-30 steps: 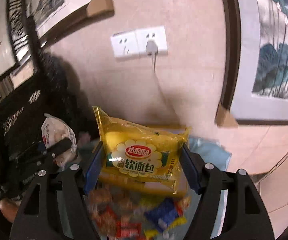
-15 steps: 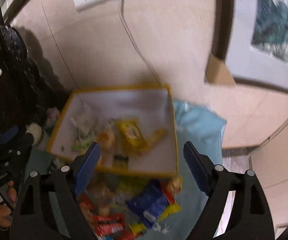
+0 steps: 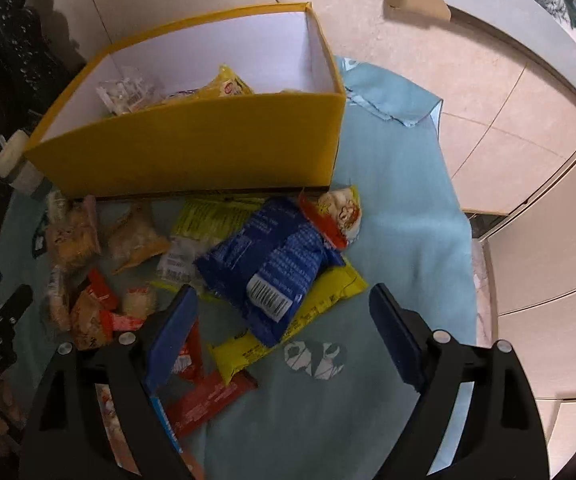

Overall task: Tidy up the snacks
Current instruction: 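Grasp the barcode-labelled bread bag with the left tool while the right tool grasps the blue packet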

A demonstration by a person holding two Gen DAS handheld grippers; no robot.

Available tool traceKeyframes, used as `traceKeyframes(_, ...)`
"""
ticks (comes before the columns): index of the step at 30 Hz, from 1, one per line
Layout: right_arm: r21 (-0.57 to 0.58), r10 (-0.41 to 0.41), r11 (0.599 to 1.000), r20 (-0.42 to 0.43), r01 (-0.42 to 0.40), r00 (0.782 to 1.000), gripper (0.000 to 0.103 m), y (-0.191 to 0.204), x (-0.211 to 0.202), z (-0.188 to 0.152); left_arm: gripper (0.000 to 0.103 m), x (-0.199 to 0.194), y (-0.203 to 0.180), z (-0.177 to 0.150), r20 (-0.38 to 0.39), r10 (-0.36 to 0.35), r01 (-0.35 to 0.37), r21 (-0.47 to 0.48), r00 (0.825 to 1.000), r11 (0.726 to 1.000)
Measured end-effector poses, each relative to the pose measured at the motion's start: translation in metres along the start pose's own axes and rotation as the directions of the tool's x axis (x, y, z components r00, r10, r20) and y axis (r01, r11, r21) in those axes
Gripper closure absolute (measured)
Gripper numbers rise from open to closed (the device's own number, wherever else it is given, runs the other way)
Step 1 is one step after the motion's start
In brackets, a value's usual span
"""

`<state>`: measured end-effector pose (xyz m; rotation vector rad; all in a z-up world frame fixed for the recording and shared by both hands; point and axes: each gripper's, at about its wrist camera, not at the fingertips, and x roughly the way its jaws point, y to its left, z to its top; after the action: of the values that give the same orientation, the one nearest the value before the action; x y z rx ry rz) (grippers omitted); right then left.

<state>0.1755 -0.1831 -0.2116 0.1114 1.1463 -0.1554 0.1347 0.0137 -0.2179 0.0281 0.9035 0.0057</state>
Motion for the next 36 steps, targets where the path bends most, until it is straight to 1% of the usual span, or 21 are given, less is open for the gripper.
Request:
traceKeyframes(7, 0.008, -0.048, 0.999, -0.014, 0.048, 0.999, 0.012, 0.006, 0.021, 0.017, 0.003, 0.025, -0.011, -0.015, -0.051, -0.008, 0.009, 0.013, 0.999, 1.0)
traceKeyframes(9, 0.0, -0.077, 0.997, -0.043, 0.077, 0.996, 0.012, 0.011, 0.035, 0.021, 0.007, 0.031, -0.012, -0.018, -0.072, -0.019, 0.02, 0.006, 0.997, 1.0)
traceKeyframes(10, -0.013, -0.084, 0.996, -0.066, 0.084, 0.994, 0.012, 0.013, 0.044, 0.02, 0.028, 0.037, -0.012, -0.021, -0.099, -0.047, 0.047, -0.001, 0.994, 0.999)
traceKeyframes(11, -0.028, -0.057, 0.998, -0.094, 0.054, 0.994, 0.015, 0.015, 0.052, 0.017, 0.031, 0.041, -0.012, -0.023, -0.117, -0.052, 0.052, -0.003, 0.992, 0.999)
traceKeyframes(12, -0.042, -0.017, 0.999, -0.134, 0.011, 0.991, 0.039, 0.018, 0.06, 0.013, 0.036, 0.04, -0.008, -0.024, -0.113, -0.053, 0.051, -0.023, 0.992, 0.998)
traceKeyframes(13, -0.056, 0.0, 0.998, -0.118, -0.007, 0.993, 0.046, 0.019, 0.059, 0.009, 0.042, 0.039, -0.004, -0.024, -0.114, -0.064, 0.06, -0.041, 0.991, 0.997)
traceKeyframes(14, -0.068, 0.007, 0.998, -0.11, -0.015, 0.994, 0.049, 0.019, 0.057, 0.008, 0.047, 0.037, 0.0, -0.023, -0.116, -0.082, 0.076, -0.061, 0.99, 0.995)
traceKeyframes(16, -0.057, 0.046, 0.997, -0.099, -0.051, 0.994, 0.062, 0.013, 0.051, 0.004, 0.053, 0.031, 0.006, -0.023, -0.112, -0.106, 0.099, -0.073, 0.988, 0.992)
traceKeyframes(19, -0.04, 0.086, 0.995, -0.093, -0.09, 0.992, 0.066, 0.003, 0.041, -0.004, 0.06, 0.018, 0.004, -0.025, -0.097, -0.127, 0.121, -0.068, 0.987, 0.99)
traceKeyframes(22, -0.032, 0.135, 0.99, -0.068, -0.137, 0.989, 0.067, -0.005, 0.027, -0.016, 0.062, 0.005, -0.002, -0.029, -0.089, -0.157, 0.153, -0.051, 0.984, 0.987)
traceKeyframes(23, -0.024, 0.152, 0.988, -0.06, -0.154, 0.987, 0.067, -0.008, 0.022, -0.02, 0.085, 0.001, -0.005, -0.029, -0.086, -0.167, 0.164, -0.04, 0.982, 0.986)
traceKeyframes(24, -0.019, 0.166, 0.986, -0.053, -0.167, 0.985, 0.067, -0.009, 0.017, -0.022, 0.092, -0.005, -0.01, -0.03, -0.085, -0.171, 0.171, -0.017, 0.981, 0.985)
traceKeyframes(25, -0.014, 0.18, 0.983, -0.042, -0.181, 0.983, 0.067, -0.011, 0.012, -0.024, 0.103, -0.009, -0.012, -0.03, -0.081, -0.18, 0.18, -0.008, 0.98, 0.984)
traceKeyframes(27, -0.01, 0.201, 0.98, -0.023, -0.201, 0.979, 0.071, -0.013, 0.002, -0.028, 0.103, -0.018, -0.016, -0.03, -0.071, -0.176, 0.177, 0.011, 0.982, 0.984)
traceKeyframes(28, -0.012, 0.212, 0.977, -0.01, -0.212, 0.977, 0.077, -0.014, -0.004, -0.03, 0.103, -0.02, -0.017, -0.031, -0.07, -0.178, 0.179, 0.012, 0.982, 0.984)
traceKeyframes(30, -0.018, 0.217, 0.976, -0.021, -0.217, 0.976, 0.078, -0.01, -0.008, -0.035, 0.103, -0.019, -0.014, -0.032, -0.081, -0.176, 0.177, 0.002, 0.981, 0.984)
traceKeyframes(31, -0.024, 0.216, 0.976, -0.045, -0.217, 0.975, 0.078, -0.008, -0.006, -0.034, 0.099, -0.016, -0.01, -0.033, -0.097, -0.18, 0.179, -0.02, 0.979, 0.984)
traceKeyframes(33, -0.036, 0.185, 0.981, -0.101, -0.189, 0.978, 0.078, -0.007, 0.002, -0.041, 0.047, -0.01, -0.002, -0.037, -0.124, -0.162, 0.157, -0.05, 0.979, 0.986)
traceKeyframes(34, -0.038, 0.173, 0.983, -0.1, -0.177, 0.98, 0.071, -0.008, 0.002, -0.042, 0.014, -0.01, 0.005, -0.041, -0.121, -0.138, 0.13, -0.077, 0.983, 0.989)
traceKeyframes(35, -0.036, 0.151, 0.987, -0.092, -0.155, 0.984, 0.066, -0.008, 0.001, -0.043, 0.013, -0.013, 0.011, -0.043, -0.095, -0.118, 0.109, -0.096, 0.988, 0.989)
traceKeyframes(36, -0.03, 0.13, 0.991, -0.082, -0.133, 0.988, 0.051, -0.008, 0.0, -0.044, 0.013, -0.014, 0.014, -0.044, -0.079, -0.124, 0.116, -0.107, 0.989, 0.988)
